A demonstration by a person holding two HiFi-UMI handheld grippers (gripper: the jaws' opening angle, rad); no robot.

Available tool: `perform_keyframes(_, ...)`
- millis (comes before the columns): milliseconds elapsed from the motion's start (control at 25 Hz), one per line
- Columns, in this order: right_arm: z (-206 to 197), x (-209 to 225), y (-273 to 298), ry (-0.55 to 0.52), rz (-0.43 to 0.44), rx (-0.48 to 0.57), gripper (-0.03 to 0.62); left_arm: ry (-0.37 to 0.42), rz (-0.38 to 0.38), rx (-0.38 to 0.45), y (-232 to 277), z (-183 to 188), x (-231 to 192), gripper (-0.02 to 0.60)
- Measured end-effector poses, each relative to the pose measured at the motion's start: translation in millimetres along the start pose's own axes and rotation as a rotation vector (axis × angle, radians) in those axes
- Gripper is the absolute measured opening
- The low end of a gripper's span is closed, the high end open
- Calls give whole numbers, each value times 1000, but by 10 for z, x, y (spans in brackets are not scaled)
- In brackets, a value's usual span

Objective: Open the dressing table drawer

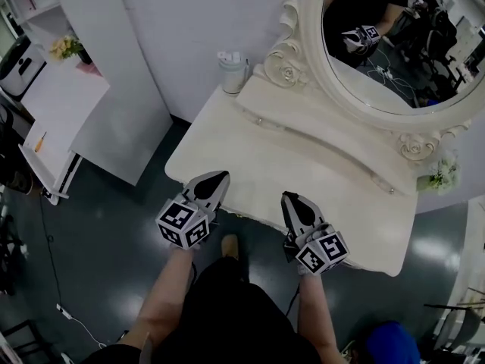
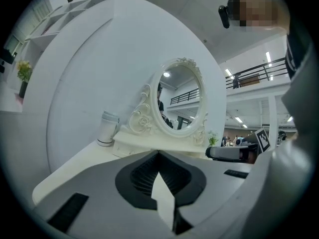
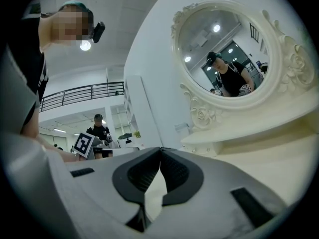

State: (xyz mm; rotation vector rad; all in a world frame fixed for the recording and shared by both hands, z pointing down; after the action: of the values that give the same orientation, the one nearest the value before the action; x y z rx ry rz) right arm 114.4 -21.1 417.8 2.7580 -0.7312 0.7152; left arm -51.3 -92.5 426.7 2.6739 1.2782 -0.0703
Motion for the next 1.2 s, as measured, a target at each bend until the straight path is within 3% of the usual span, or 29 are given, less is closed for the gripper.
perform_keyframes(520,180,398,718,-7,-44,-19,6,27,-106,-23,816,59,-419,5)
perform_keyframes(840,161,545,1005,11,-34,-34,6,31,-167,-46,1157,-31,-459,5)
perform_keyframes(1200,96,724,1357,24,37,-103,6,-3,-147,-78,1465,-194,-519,6)
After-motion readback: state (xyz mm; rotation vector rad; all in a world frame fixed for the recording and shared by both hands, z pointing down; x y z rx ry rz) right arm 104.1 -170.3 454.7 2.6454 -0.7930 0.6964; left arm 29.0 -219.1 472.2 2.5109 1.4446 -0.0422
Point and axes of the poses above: the fingertips, and each gripper's own axes: y forward along the fingers, x to its right, z out of its top, the point moved 3 cm from there along -y, backward along the fingers, and after that the axes turned 10 degrees about y, right-handed, at the moved point
